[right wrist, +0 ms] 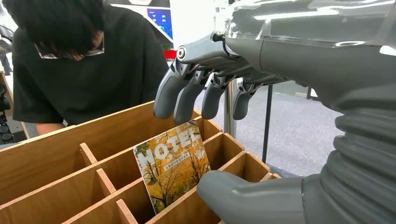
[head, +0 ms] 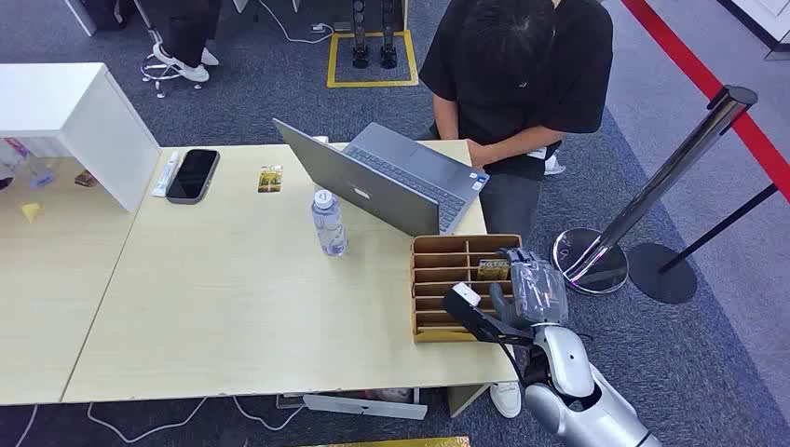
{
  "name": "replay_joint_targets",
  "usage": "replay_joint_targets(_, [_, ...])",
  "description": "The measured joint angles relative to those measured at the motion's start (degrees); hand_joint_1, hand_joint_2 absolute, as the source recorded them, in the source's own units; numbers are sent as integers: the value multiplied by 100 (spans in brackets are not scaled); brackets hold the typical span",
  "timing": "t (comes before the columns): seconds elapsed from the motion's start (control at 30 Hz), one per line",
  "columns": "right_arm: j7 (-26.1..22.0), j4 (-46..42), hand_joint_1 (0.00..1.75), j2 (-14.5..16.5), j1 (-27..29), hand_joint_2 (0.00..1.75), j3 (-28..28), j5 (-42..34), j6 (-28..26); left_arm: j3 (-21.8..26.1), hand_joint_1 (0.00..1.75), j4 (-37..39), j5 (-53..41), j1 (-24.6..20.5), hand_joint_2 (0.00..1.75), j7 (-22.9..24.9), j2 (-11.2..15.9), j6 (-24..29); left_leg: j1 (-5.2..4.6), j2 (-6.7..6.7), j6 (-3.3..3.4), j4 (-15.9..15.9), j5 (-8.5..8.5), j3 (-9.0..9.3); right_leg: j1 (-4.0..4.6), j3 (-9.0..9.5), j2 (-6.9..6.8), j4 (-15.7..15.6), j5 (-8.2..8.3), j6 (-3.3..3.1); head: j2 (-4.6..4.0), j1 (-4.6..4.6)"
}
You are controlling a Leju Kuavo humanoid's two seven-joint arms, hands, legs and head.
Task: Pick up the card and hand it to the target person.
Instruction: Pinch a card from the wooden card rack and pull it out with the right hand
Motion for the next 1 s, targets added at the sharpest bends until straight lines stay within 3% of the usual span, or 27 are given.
replay_joint_targets(1.0, [-120,261,75,7,-149,175,111,-179,-7,0,0,0,-69,-57,0,40,-6,-55,0,0,0,0,0,0,0,0,0,0,0,0,0,0])
